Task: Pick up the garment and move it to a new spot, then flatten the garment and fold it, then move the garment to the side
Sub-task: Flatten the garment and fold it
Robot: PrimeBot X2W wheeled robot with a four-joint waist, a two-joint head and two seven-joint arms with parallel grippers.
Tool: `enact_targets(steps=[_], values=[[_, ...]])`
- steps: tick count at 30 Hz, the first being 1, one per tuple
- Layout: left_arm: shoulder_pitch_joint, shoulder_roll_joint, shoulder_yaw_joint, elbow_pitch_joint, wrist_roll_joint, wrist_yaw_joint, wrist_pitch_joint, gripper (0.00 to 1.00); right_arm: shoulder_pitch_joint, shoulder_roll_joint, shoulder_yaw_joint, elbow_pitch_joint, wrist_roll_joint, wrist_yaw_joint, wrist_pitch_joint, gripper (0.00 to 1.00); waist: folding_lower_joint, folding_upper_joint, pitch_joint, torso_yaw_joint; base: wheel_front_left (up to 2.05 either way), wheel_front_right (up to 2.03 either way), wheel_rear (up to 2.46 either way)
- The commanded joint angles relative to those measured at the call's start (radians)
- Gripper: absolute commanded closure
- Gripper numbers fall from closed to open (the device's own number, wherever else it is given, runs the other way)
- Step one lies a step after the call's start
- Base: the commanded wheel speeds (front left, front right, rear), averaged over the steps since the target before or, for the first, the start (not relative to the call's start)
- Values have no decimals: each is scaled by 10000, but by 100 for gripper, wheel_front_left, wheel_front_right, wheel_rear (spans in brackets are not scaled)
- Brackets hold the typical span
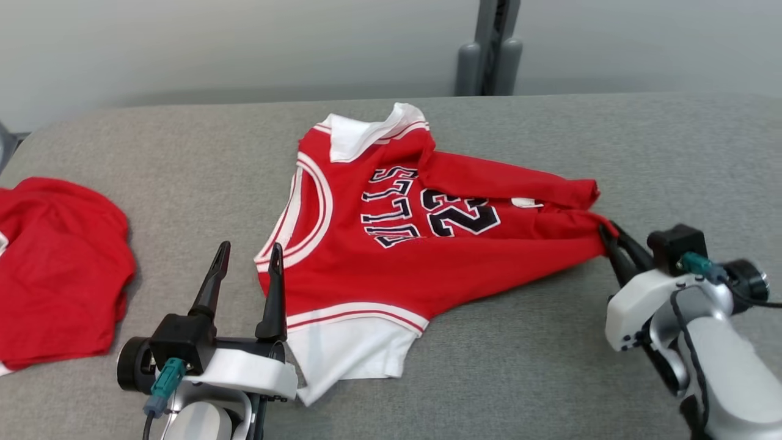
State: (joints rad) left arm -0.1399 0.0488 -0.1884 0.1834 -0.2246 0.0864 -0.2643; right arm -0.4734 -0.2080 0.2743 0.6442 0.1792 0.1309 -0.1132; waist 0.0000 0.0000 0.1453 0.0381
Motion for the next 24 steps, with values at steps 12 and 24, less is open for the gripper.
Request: enact_targets(steps=[12,24], values=[[154,36,-309,7,-247,64,-4,0,1749,-1056,-376,-3828,-2843,-2,3535,100,0,0,-179,-210,0,0,0],[-21,34,-323,196,-100,-108,-4,0,1924,-672,-726,-1545,-2715,-2,3172,19,0,0,11,60,0,0,0]])
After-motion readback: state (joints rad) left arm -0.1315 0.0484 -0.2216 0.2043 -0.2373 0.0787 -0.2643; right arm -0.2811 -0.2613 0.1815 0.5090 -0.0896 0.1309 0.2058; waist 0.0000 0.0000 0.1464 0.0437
